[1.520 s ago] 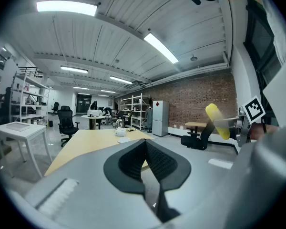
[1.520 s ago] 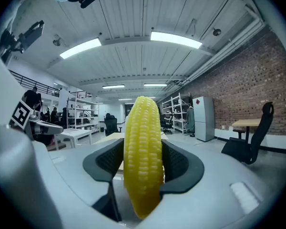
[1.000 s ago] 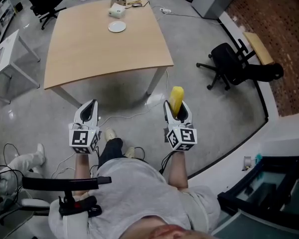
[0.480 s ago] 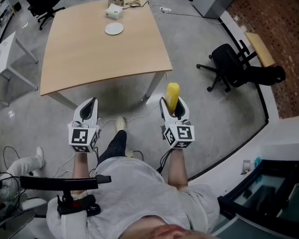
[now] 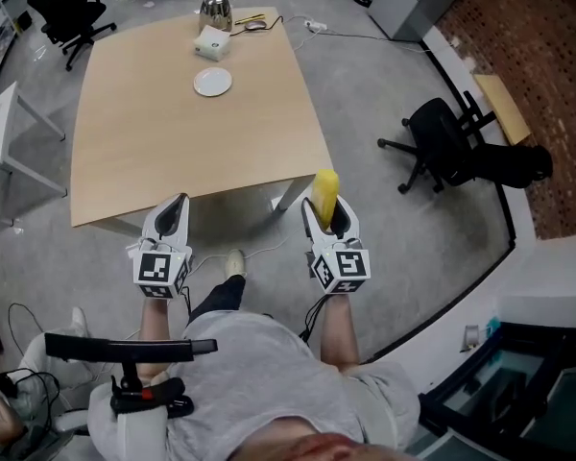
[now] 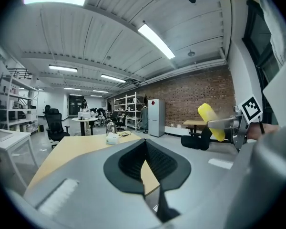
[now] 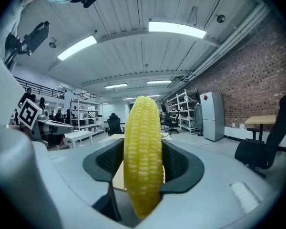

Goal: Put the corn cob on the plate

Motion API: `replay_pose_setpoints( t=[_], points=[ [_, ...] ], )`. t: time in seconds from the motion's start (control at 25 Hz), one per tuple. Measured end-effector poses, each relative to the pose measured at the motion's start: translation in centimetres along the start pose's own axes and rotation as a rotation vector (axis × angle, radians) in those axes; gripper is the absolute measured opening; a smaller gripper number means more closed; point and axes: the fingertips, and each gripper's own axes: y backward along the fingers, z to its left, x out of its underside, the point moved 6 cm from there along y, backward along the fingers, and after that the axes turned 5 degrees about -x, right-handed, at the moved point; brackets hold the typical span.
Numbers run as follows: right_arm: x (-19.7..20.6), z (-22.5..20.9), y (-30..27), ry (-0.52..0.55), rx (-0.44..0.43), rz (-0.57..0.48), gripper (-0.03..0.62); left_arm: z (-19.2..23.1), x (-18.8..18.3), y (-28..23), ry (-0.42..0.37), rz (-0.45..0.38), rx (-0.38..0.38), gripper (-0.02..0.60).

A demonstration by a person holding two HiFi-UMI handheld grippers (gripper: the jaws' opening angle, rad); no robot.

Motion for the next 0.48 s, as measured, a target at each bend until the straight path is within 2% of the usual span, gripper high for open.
replay_pose_setpoints(
  t=[0.36,0.48],
  points=[
    [-0.4,-1.8,-9.8,-0.004,-0.011,0.033,0.247,5.0,-0.5,-9.1,0.003,0.021,0.027,0.019],
    [-0.6,-2.2,-11.8,-0.004,-0.018,0.042,0.247,6.0,-0.7,-10.6,0.002,0.022,0.022,0.02]
  ],
)
